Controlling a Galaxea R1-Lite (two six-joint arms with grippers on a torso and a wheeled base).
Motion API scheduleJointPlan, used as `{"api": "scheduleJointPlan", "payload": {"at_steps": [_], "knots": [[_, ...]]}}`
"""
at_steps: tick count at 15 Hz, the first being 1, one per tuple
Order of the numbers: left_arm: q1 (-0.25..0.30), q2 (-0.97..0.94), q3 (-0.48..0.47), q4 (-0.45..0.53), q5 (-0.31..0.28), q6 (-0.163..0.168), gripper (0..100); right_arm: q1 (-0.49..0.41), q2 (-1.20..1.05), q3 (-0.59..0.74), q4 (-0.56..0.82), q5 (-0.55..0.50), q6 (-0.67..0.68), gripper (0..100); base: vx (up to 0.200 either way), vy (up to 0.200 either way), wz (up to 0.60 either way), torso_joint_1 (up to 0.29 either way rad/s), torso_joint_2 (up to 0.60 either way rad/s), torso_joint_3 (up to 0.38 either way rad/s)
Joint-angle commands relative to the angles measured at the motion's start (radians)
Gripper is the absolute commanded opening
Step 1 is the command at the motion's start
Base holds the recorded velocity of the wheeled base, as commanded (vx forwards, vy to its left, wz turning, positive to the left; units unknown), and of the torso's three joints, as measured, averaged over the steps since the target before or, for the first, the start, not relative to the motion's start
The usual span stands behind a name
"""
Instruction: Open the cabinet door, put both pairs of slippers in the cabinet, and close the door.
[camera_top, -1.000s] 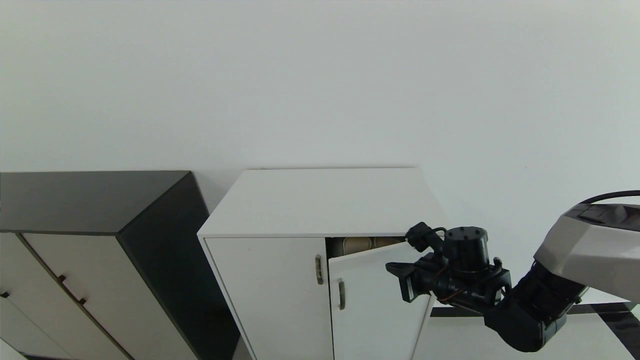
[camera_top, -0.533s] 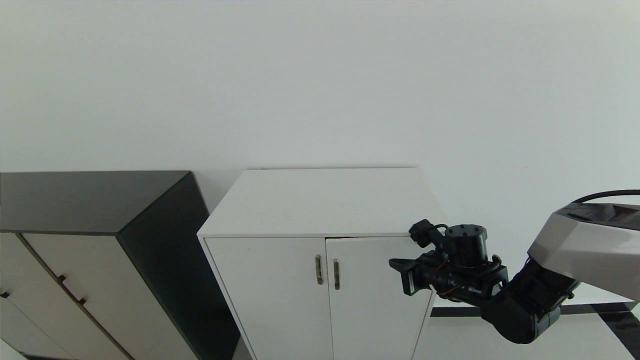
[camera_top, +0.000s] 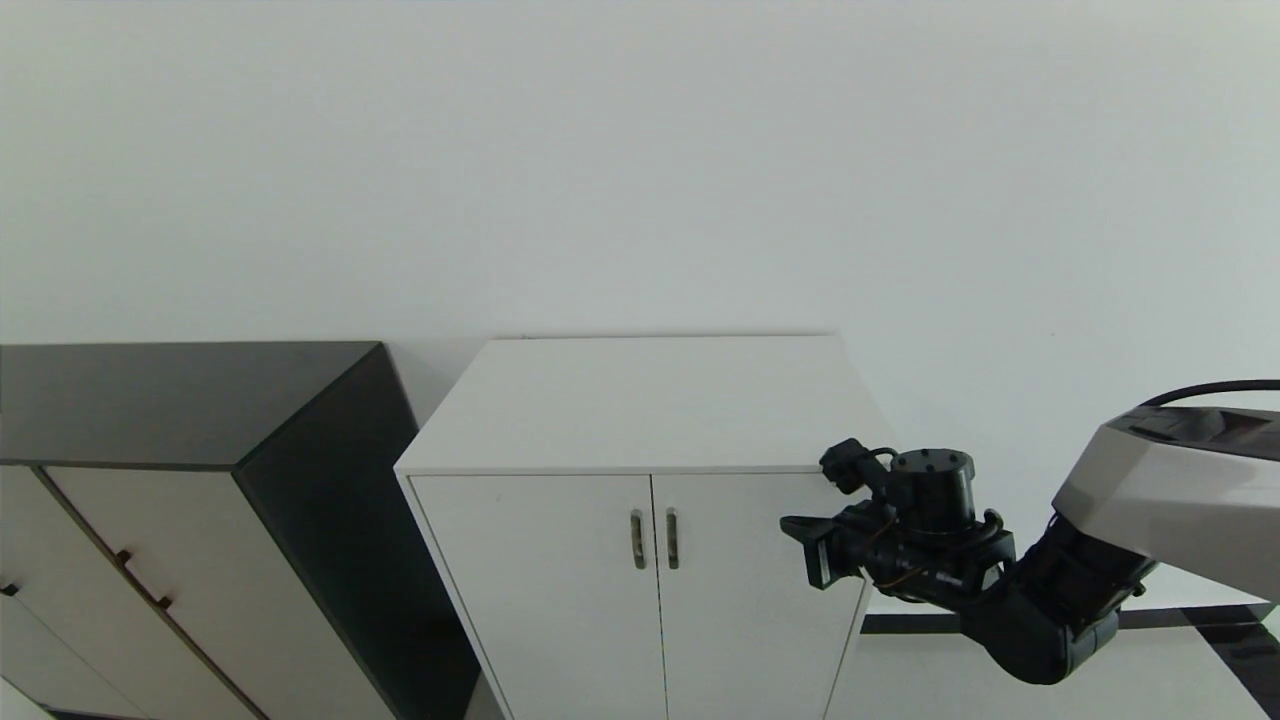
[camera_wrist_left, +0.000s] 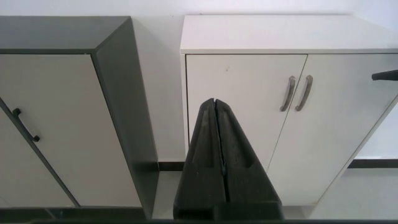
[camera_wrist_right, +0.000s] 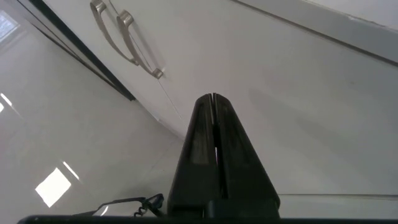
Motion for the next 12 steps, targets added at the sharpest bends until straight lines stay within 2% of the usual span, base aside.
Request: {"api": "scheduleJointPlan", "payload": {"at_steps": [1,4,6,7,8,9,10,11,12], "knots": [[0.000,0.001,0.000,0.001,0.000,0.000,0,0.004,-0.020,0.013,-0.002,-0.001,0.000,0,0.000,0.000,0.00,0.000,0.00,0.000],[0.000,0.001,0.000,-0.001,-0.001,0.002,0,0.080,-0.197,0.145,0.000,-0.043,-0.005,0,0.000,0.000,0.00,0.000,0.00,0.000],[0.000,0.001,0.000,-0.001,-0.001,0.002,0,0.162,-0.387,0.248,0.014,-0.219,-0.006,0,0.000,0.000,0.00,0.000,0.00,0.000],[0.000,0.001,0.000,-0.001,-0.001,0.002,0,0.168,-0.410,0.261,0.023,-0.241,-0.006,0,0.000,0.000,0.00,0.000,0.00,0.000],[0.000,0.001,0.000,0.001,-0.001,0.002,0,0.169,-0.521,0.309,0.107,-0.380,-0.019,0,0.000,0.000,0.00,0.000,0.00,0.000],[0.000,0.001,0.000,-0.001,-0.001,0.002,0,0.145,-0.596,0.332,0.199,-0.504,-0.019,0,0.000,0.000,0.00,0.000,0.00,0.000],[0.000,0.001,0.000,0.001,-0.001,0.002,0,0.120,-0.622,0.343,0.235,-0.544,-0.019,0,0.000,0.000,0.00,0.000,0.00,0.000],[0.000,0.001,0.000,-0.001,-0.001,0.002,0,0.042,-0.705,0.398,0.310,-0.626,-0.017,0,0.000,0.000,0.00,0.000,0.00,0.000],[0.000,0.001,0.000,-0.001,-0.001,0.002,0,0.011,-0.734,0.424,0.328,-0.641,-0.017,0,0.000,0.000,0.00,0.000,0.00,0.000]]}}
